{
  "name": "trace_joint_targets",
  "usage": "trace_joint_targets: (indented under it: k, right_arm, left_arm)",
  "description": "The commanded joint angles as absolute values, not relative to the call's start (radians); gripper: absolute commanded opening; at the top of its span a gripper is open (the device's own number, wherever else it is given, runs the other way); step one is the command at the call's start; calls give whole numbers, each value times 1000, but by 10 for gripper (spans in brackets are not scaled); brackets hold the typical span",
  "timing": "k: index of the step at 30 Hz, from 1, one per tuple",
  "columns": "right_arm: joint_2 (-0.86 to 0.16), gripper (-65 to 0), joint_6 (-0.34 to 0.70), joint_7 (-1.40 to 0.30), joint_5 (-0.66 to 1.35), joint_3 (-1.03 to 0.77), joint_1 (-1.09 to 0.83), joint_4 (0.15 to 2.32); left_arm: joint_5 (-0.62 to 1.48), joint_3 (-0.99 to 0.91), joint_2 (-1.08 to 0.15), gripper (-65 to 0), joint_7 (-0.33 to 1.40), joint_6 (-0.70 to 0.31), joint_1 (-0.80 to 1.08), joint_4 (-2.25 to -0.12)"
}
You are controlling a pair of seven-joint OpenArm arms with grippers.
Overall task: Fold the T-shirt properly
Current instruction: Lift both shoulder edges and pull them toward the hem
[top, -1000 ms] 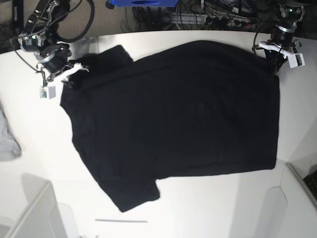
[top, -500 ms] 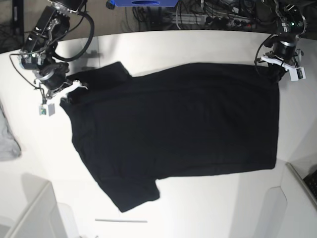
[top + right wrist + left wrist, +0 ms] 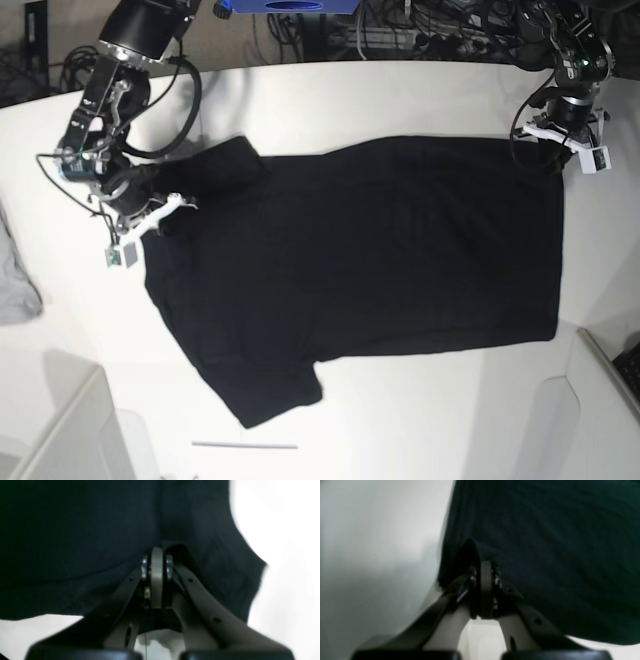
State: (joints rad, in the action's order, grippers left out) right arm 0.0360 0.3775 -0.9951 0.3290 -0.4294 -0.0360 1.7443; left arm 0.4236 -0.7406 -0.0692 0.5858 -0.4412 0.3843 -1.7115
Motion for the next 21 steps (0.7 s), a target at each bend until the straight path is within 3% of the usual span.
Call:
trace_joint_targets:
  k: [1,6,21]
  right_arm:
    - [31,-650,380,-974,325,-426,-8,1753]
    - [33,-650,380,-974,300,-423,41,1699]
    - [28,-650,378,-970,295,-421,133,1587]
  left_arm:
    - [437,-746,-81,-650,591,-441,383,-1732]
    - [437,-774,-79,-650,667,-441,337,-1736]
    - [437,-780,-82,-650,668,-378,272,-1728]
